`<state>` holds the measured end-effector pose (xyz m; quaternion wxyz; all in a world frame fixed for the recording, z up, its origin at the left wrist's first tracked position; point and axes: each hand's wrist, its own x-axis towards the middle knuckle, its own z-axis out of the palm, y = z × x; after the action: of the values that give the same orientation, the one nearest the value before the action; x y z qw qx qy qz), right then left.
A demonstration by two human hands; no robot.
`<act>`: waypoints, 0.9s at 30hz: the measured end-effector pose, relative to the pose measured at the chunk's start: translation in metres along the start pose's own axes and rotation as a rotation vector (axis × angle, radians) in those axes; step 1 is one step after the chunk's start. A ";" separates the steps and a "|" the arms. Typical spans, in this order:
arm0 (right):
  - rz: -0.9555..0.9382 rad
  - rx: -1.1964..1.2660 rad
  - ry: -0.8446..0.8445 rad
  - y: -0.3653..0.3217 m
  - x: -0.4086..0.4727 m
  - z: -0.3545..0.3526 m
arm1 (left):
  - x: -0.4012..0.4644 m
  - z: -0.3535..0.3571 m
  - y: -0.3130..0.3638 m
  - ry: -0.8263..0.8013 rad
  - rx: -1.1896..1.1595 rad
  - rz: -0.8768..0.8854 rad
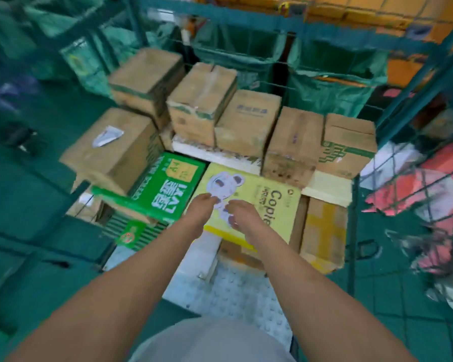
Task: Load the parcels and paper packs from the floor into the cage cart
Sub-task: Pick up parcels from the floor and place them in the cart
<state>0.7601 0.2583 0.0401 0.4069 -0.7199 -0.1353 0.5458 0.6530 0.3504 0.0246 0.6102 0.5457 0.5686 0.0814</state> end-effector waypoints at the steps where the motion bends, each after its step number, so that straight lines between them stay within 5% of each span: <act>1: 0.017 0.006 -0.024 0.004 -0.008 0.019 | -0.013 -0.017 -0.016 0.019 -0.050 -0.025; 7: 0.126 0.029 -0.157 0.047 -0.062 0.167 | -0.095 -0.132 -0.121 0.168 -0.340 -0.112; 16: 0.202 -0.316 -0.422 0.113 -0.123 0.374 | -0.203 -0.268 -0.289 0.476 -0.695 -0.287; 27: 0.175 -0.901 -0.804 0.199 -0.205 0.540 | -0.316 -0.329 -0.433 0.939 -1.147 -0.474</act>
<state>0.1514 0.2379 -0.0064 -0.0667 -0.5674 -0.4363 0.6952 0.0627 0.1419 -0.0325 0.4935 -0.0833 0.7379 0.4528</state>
